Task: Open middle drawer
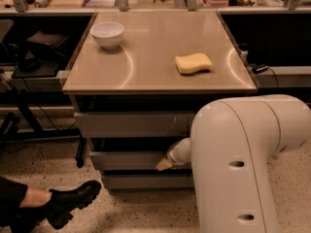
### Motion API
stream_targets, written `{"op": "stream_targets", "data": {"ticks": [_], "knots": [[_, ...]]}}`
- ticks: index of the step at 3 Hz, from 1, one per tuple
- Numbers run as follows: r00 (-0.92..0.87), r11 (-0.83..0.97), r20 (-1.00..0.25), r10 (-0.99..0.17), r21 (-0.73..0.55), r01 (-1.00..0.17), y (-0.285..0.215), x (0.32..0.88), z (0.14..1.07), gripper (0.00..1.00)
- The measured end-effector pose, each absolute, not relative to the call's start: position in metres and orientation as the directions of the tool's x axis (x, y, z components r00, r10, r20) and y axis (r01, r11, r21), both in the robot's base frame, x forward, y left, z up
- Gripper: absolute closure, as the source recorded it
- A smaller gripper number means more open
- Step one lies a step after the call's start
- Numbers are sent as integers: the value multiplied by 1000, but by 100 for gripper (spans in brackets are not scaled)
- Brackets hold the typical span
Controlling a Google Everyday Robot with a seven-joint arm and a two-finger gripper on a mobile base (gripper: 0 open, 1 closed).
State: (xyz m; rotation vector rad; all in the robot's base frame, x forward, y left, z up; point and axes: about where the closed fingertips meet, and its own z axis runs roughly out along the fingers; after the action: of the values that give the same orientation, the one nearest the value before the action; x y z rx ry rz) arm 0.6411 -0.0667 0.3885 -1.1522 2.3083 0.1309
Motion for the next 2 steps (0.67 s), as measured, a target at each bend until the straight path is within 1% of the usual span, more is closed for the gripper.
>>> {"op": "stream_targets", "data": {"ticks": [2], "knots": [[-480, 628, -515, -710, -153, -763, -67, 642, 397, 64]]}}
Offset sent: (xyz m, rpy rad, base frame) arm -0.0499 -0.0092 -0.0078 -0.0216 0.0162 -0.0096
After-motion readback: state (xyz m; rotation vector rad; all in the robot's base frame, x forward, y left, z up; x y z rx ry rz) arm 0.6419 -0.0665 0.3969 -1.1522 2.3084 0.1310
